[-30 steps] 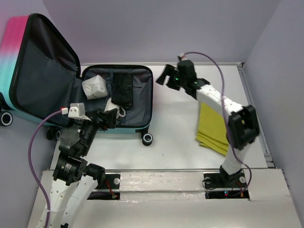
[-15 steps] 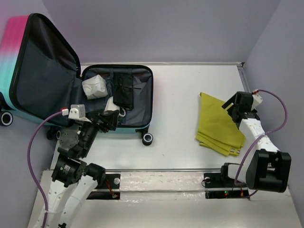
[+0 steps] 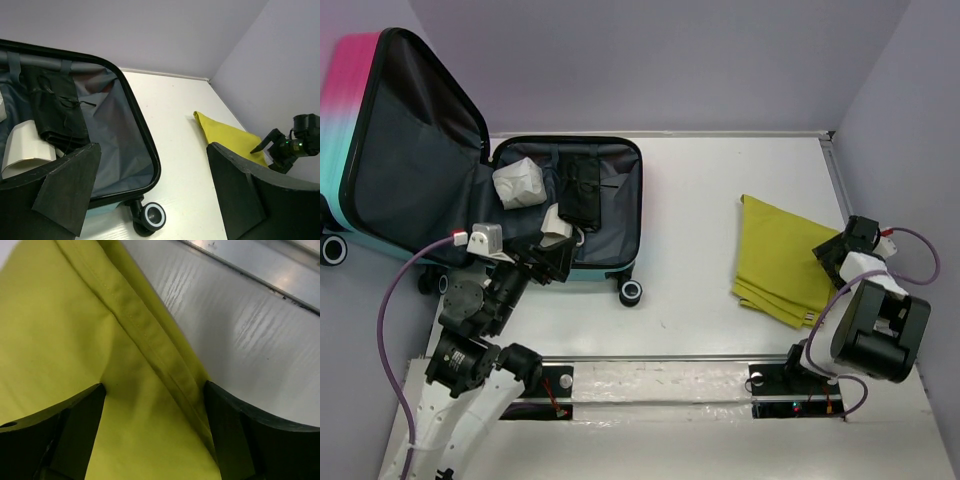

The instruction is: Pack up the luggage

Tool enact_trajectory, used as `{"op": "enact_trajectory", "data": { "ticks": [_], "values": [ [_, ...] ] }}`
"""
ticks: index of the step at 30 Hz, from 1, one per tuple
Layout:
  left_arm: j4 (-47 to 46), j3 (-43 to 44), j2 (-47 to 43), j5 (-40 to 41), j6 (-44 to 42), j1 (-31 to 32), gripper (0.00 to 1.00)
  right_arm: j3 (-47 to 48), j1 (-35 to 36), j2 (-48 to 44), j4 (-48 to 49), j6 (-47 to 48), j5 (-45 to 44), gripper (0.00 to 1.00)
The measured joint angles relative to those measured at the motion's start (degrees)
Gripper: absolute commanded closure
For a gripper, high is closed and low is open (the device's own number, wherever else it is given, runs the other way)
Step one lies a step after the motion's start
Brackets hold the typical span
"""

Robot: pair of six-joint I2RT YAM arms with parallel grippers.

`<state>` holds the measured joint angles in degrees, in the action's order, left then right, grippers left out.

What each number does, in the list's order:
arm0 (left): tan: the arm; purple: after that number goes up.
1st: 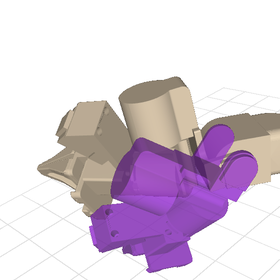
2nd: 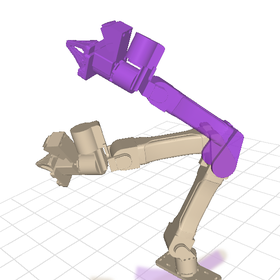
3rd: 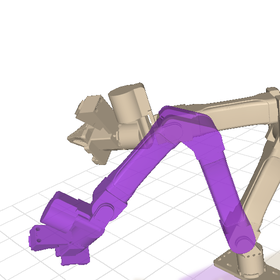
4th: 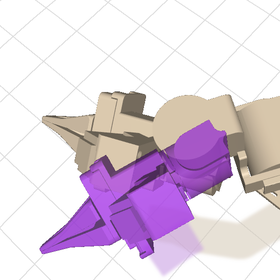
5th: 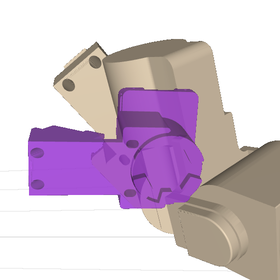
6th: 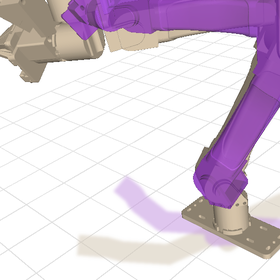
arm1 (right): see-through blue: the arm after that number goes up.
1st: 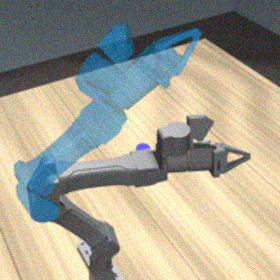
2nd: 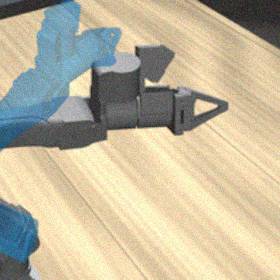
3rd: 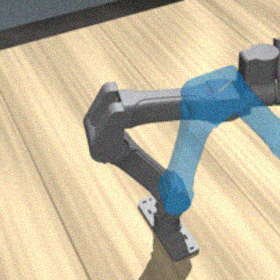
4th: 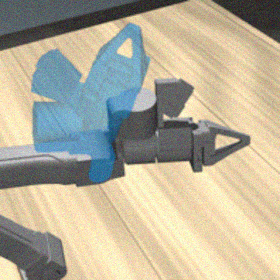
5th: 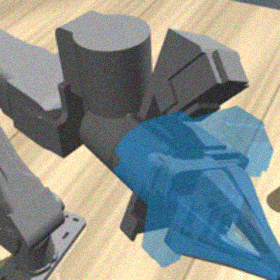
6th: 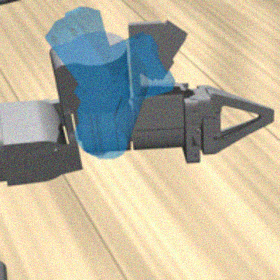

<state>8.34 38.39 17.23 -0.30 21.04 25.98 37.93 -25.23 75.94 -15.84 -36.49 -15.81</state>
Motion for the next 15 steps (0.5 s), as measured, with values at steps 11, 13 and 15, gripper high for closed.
{"op": "enact_trajectory", "data": {
  "ticks": [11,13,15],
  "values": [
    [-0.61,0.0,0.33,-2.01,0.09,1.07,0.01,2.82,2.14,9.79,10.14,1.53,17.99,0.34],
    [-1.07,0.0,1.07,-3.04,0.44,1.07,0.01,3.26,5.4,11.17,12.48,1.62,21.73,0.33],
    [-2.1,0.0,2.67,-4.68,0.92,1.07,0.01,3.23,8.7,11.82,13.92,1.62,25.81,0.26]
  ]
}}
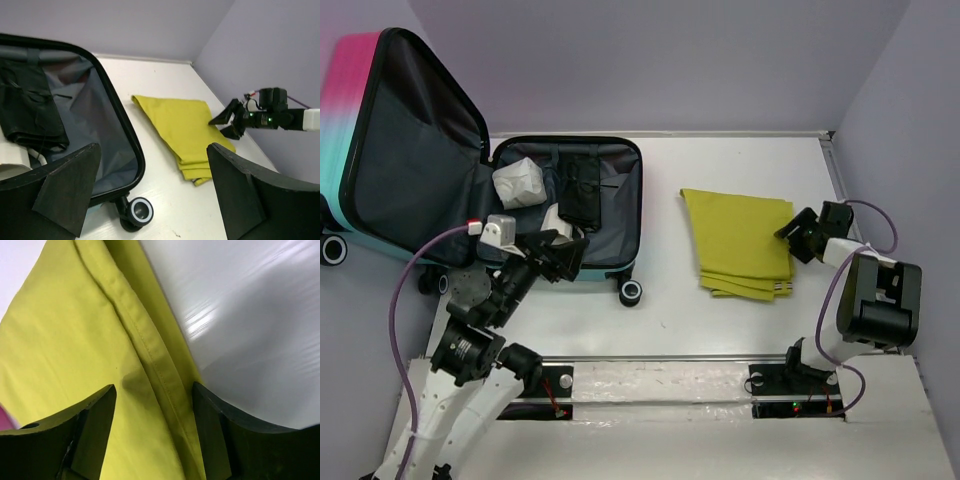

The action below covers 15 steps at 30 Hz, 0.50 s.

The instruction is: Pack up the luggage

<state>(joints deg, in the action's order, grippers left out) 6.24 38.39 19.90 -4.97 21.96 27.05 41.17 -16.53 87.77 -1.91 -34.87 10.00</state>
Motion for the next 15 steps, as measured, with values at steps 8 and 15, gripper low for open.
{"op": "enact_trajectory", "data": {
  "ticks": [8,15],
  "values": [
    [-1.31,0.42,15.41,-8.22,2.6,0.5,0.01,-1.79,2.69,-6.34,-4.31,1.31,2.23,0.07],
    [-2.01,6.1,26.43,-3.56,5.62,12.79,0.01,-1.4,2.62,-8.46,-5.53,3.98,-2.45,0.06]
  ]
}}
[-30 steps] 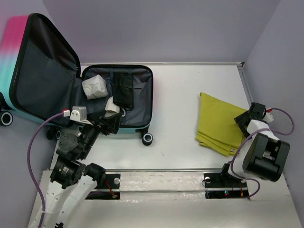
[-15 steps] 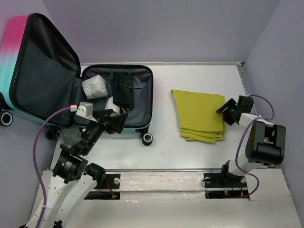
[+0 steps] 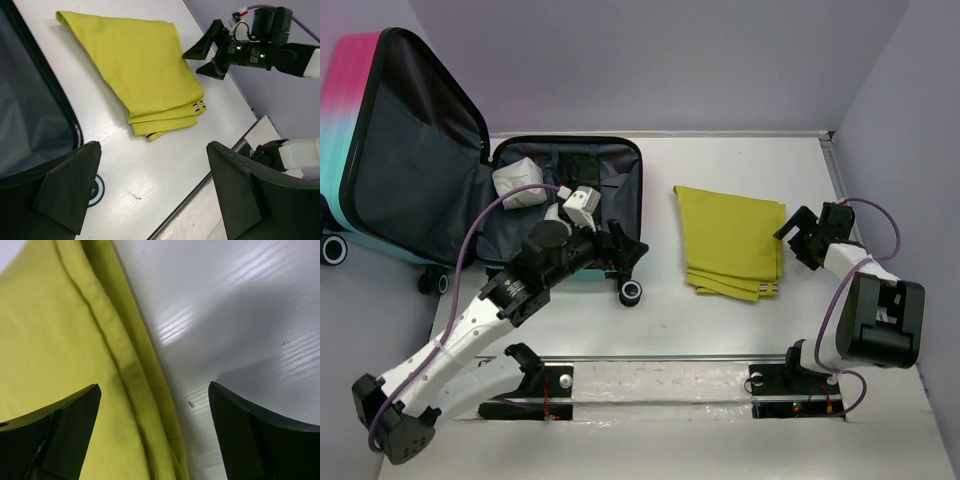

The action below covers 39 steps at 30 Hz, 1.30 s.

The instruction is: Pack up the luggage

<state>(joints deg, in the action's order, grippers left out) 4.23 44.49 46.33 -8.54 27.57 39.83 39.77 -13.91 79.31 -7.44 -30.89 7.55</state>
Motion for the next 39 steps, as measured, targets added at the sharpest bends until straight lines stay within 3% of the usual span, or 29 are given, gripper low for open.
{"op": "enact_trajectory", "data": {
  "ticks": [6,11,12,14,15,17,18,29,39],
  "values": [
    [-2.97,4.61,10.62,8.22,0.85,8.79,0.01,1.79,0.48,7.39,3.15,1.57,5.18,0.12],
    [-4.07,6.84,19.98,13.9,0.94,11.37,0.01,1.2,3.21,8.85,6.82,0.63,8.15,0.29],
    [-3.96,7.58,22.18,15.15,0.83,11.5,0.01,1.07,3.63,9.09,7.48,0.57,8.52,0.41],
    [-4.04,9.53,26.27,16.87,0.55,11.56,0.01,0.9,3.82,9.64,8.37,0.31,9.29,0.51],
    [-3.61,10.91,28.59,18.1,0.2,11.54,0.01,0.83,3.85,10.1,8.37,0.07,9.4,0.7],
    [-3.02,13.84,32.28,20.0,-0.59,11.54,0.01,0.61,3.82,10.82,8.79,-0.57,9.81,0.9],
    [-2.8,15.26,33.86,20.85,-1.03,11.54,0.01,0.48,3.89,11.04,8.83,-0.74,9.79,0.93],
    [1.68,37.97,58.29,21.0,-5.35,11.08,0.01,-5.84,4.02,2.12,7.43,-2.08,3.89,0.93],
    [6.54,45.53,72.76,19.32,-6.27,9.73,0.01,-6.73,2.45,-0.02,5.7,-1.99,2.99,0.93]
  ]
}}
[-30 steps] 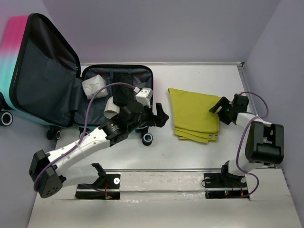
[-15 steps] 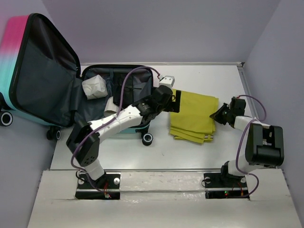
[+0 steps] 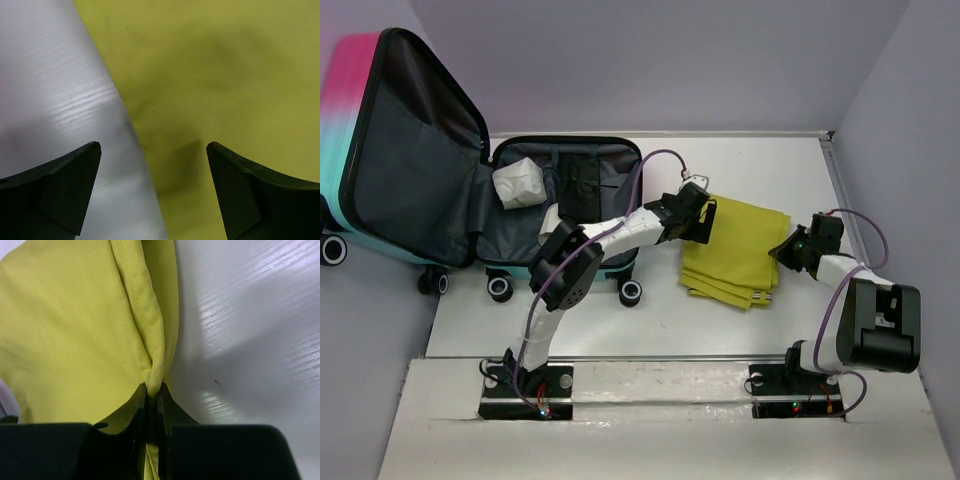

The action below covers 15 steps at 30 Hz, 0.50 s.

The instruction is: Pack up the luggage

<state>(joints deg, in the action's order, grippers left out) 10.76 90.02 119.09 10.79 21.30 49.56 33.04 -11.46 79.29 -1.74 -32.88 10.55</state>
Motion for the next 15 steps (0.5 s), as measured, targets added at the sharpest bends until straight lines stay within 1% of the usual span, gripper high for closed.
{"op": "enact_trajectory", "data": {
  "ticks": [5,8,11,12,15],
  "values": [
    [0.2,5.79,7.63,-2.78,-0.09,-0.9,0.02,-0.33,0.0,-0.68,-0.02,0.11,0.26,0.93],
    [-0.76,7.28,9.18,-5.31,0.2,-0.94,0.04,-0.66,0.0,-1.07,0.02,0.13,0.61,0.93],
    [-1.92,8.41,10.23,-7.54,0.31,-1.03,0.12,-1.05,-0.15,-1.29,0.24,0.13,1.2,0.93],
    [-2.89,8.68,10.6,-8.96,0.55,-1.11,0.2,-1.09,-0.15,-1.38,0.31,0.13,1.49,0.93],
    [-5.42,8.72,11.21,-12.33,1.66,-1.51,0.31,-1.44,-0.15,-1.66,0.46,0.13,1.81,0.93]
  ]
}}
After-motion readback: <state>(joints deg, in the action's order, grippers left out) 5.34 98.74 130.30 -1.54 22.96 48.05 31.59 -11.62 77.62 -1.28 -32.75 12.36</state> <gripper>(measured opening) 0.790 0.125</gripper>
